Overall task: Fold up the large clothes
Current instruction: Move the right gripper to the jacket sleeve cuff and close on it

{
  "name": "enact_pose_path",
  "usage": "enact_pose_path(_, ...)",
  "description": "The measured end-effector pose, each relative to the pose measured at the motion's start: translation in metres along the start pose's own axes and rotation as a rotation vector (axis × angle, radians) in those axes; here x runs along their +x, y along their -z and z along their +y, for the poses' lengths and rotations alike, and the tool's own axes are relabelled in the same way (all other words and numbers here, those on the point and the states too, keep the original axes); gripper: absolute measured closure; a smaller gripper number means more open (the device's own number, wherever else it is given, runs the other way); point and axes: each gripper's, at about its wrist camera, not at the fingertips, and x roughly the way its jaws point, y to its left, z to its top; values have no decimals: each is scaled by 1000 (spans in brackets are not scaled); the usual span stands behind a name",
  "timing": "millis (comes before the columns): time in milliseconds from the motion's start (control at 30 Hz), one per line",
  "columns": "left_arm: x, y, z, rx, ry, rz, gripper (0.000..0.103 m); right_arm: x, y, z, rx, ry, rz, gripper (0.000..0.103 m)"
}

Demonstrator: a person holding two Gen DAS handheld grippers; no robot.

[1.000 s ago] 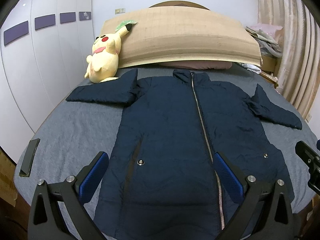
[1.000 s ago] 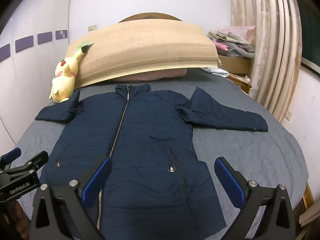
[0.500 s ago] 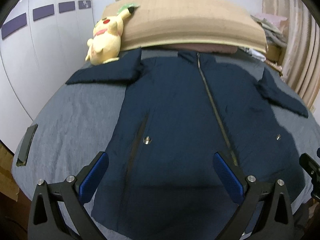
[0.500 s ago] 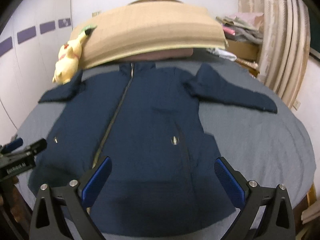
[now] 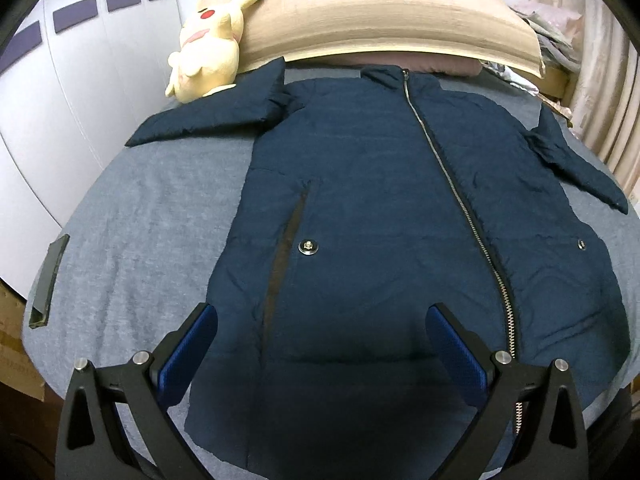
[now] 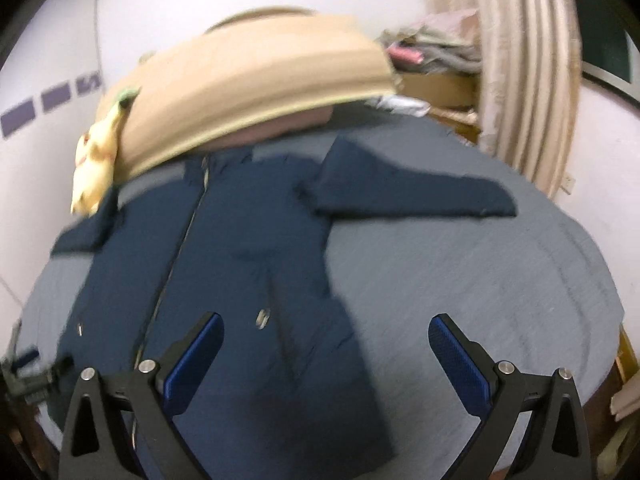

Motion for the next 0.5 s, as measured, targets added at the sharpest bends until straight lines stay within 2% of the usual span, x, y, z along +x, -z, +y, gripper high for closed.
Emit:
enact_pose_path(133,8,2,3,-10,-16,22,0,-3,-11,-20,9,41,-38,0)
enact_pose_path(200,13,3,7,-27,-17,47,0,4,-10,-30,18,57,-20,0)
enact_pose_path(300,19,6,10,-46,-10,64,0,12,-4,-48,76,32,15,0)
enact_pose_path(500,21,7,6,-23,-10,49,0,25,11,-61,106,24,52,0)
